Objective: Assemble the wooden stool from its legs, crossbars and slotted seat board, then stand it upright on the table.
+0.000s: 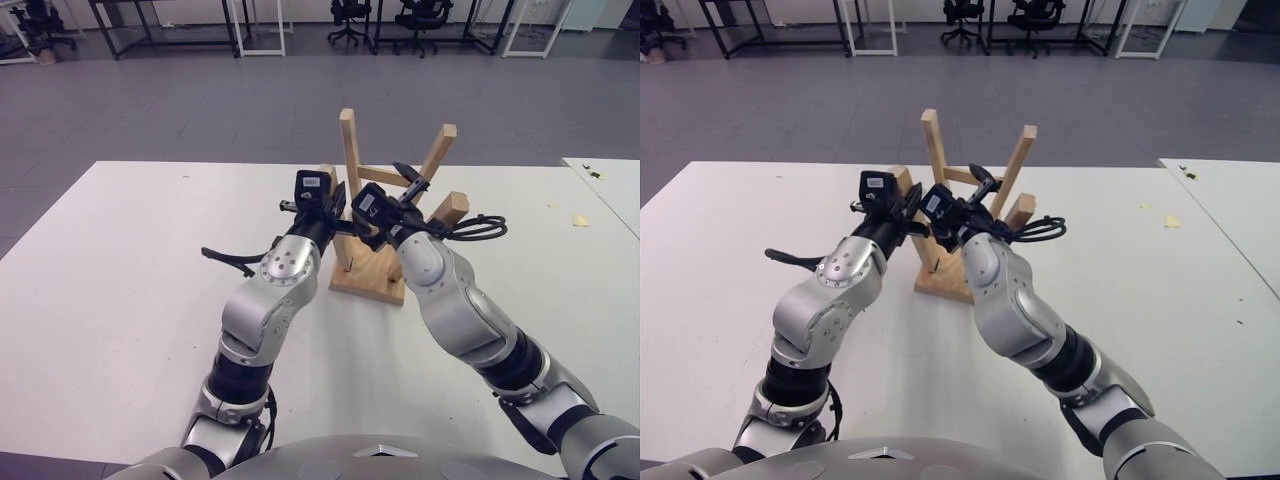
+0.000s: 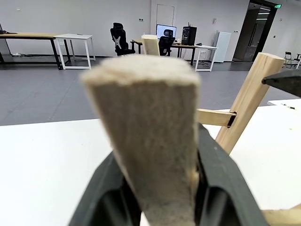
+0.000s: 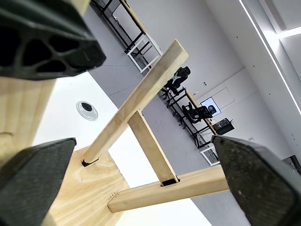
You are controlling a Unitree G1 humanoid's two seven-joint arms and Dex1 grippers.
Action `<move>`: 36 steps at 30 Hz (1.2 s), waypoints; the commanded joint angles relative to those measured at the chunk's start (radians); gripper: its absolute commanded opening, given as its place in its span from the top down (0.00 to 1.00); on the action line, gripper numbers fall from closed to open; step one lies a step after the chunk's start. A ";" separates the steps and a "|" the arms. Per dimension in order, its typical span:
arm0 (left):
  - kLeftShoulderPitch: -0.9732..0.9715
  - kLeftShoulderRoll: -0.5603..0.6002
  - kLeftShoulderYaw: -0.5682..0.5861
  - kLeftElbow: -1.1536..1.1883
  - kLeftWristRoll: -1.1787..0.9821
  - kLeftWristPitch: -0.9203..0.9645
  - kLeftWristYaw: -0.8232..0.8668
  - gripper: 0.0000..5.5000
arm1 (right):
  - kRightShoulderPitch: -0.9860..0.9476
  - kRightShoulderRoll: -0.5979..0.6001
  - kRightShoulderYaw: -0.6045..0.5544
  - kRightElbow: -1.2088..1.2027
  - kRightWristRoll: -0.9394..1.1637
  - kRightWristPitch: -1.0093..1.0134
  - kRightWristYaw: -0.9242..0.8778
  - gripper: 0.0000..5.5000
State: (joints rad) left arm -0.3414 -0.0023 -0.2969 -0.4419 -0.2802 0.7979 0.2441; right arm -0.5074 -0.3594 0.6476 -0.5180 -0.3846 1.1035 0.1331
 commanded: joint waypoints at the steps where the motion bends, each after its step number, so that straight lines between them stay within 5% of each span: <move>1: 0.042 0.020 -0.111 0.095 0.024 0.087 -0.086 0.81 | 0.115 0.005 0.043 0.065 0.048 0.025 0.060 0.02; 10: -0.082 0.008 0.187 -0.076 -0.018 -0.035 -0.155 0.49 | -0.027 0.003 -0.153 -0.039 -0.012 -0.091 0.071 0.02; 15: -0.261 0.037 0.386 -0.255 -0.214 0.005 -0.222 0.33 | -0.167 0.104 -0.319 -0.111 0.074 -0.051 0.135 0.02; 18: -0.432 0.156 0.550 -0.121 -0.360 0.001 -0.334 0.28 | -0.281 0.207 -0.585 -0.145 0.255 -0.041 0.199 0.02; 22: -0.572 0.236 0.620 0.086 -0.454 -0.010 -0.436 0.28 | -0.351 0.145 -0.953 -0.104 0.507 -0.044 0.328 0.02; 26: -0.492 0.174 0.508 0.282 -0.447 -0.023 -0.526 0.28 | -0.205 0.159 -1.065 -0.098 0.657 0.035 0.354 0.02; 31: -0.259 0.169 0.204 0.691 -0.217 -0.225 -0.778 0.28 | 0.100 0.238 -0.963 0.015 0.654 0.105 0.246 0.02; 33: -0.223 0.158 0.121 0.753 -0.154 -0.308 -0.833 0.28 | 0.076 0.250 -0.961 0.069 0.664 0.073 0.211 0.02; 36: -0.288 0.154 0.145 0.772 -0.157 -0.364 -0.847 0.28 | -0.007 0.260 -0.991 0.069 0.722 0.044 0.191 0.02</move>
State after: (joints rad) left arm -0.7367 0.1795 -0.0421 0.1693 -0.5369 0.3547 -0.5854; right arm -0.5292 -0.1295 -0.3511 -0.5330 0.3164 1.0936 0.3548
